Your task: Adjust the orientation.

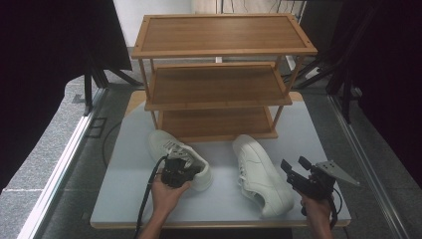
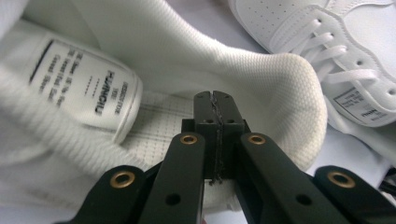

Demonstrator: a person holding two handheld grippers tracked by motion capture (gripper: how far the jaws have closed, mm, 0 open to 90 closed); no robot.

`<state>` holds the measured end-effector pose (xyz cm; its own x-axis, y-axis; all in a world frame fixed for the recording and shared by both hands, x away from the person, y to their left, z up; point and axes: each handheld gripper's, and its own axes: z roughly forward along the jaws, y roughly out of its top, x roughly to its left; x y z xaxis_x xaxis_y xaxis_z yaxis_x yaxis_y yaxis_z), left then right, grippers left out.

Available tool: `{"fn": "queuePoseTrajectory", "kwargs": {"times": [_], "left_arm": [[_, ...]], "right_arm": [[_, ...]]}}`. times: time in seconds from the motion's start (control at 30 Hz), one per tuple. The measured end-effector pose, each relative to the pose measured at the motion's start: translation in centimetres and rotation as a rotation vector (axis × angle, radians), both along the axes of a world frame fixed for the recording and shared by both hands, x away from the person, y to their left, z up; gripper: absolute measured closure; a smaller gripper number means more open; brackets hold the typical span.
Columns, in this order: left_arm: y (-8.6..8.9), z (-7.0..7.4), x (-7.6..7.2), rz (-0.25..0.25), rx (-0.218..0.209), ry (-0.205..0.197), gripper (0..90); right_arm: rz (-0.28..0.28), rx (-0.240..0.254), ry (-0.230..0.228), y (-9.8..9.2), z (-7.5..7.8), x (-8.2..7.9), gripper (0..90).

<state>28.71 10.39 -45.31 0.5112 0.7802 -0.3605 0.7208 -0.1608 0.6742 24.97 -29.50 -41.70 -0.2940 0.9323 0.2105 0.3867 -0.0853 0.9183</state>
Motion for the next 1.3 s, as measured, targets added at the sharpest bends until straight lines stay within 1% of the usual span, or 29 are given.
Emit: {"fn": "queuePoseTrajectory", "kwargs": {"times": [0.1,0.13,0.17,0.3,0.37,0.47,0.6,0.67,0.8,1.0,1.03,1.13,1.27,1.3], "left_arm": [[0.1,0.0,-0.4,-0.003,0.014,-0.003,90.0],[0.2,0.1,-0.6,-0.008,0.036,-0.007,90.0],[0.3,0.2,-0.7,-0.015,0.045,-0.009,90.0],[1.0,0.1,-1.1,-0.034,0.033,0.011,90.0],[1.3,0.0,-1.4,-0.040,0.034,0.012,90.0],[1.4,0.0,-1.6,-0.039,0.038,0.009,90.0],[1.4,0.1,-1.4,-0.040,0.039,0.009,90.0],[1.4,0.4,-1.3,-0.038,0.050,0.001,90.0],[1.8,0.6,-1.0,-0.038,0.043,0.004,90.0],[1.7,0.7,-1.0,-0.040,0.061,0.009,90.0],[1.9,0.7,-1.0,-0.049,0.056,0.015,90.0],[2.2,0.7,-1.0,-0.051,0.054,0.019,90.0],[2.8,0.8,-1.4,-0.047,0.067,0.012,90.0],[3.2,0.8,-1.6,-0.046,0.072,0.013,90.0]], "right_arm": [[-0.007,0.003,0.014,-0.2,-0.1,0.0,29.6],[-0.009,0.005,0.014,-0.3,-0.1,0.0,29.6],[-0.009,0.003,0.015,-0.3,0.0,-0.1,29.6],[-0.015,0.008,0.019,-0.6,0.0,-0.1,29.6],[-0.015,0.009,0.023,-0.7,-0.2,0.0,29.5],[-0.014,0.011,0.027,-0.7,-0.3,0.0,29.5],[-0.016,0.017,0.027,-0.8,-0.2,0.0,29.5],[-0.018,0.016,0.027,-1.0,-0.3,0.0,29.5],[-0.022,0.015,0.034,-1.1,-0.4,0.1,29.5],[-0.023,0.016,0.041,-1.2,-0.5,0.1,29.4],[-0.024,0.017,0.042,-1.2,-0.5,0.1,29.5],[-0.024,0.016,0.042,-1.2,-0.5,0.1,29.5],[-0.031,0.018,0.049,-1.4,-0.6,0.1,29.5],[-0.031,0.018,0.049,-1.4,-0.7,0.1,29.4]]}}
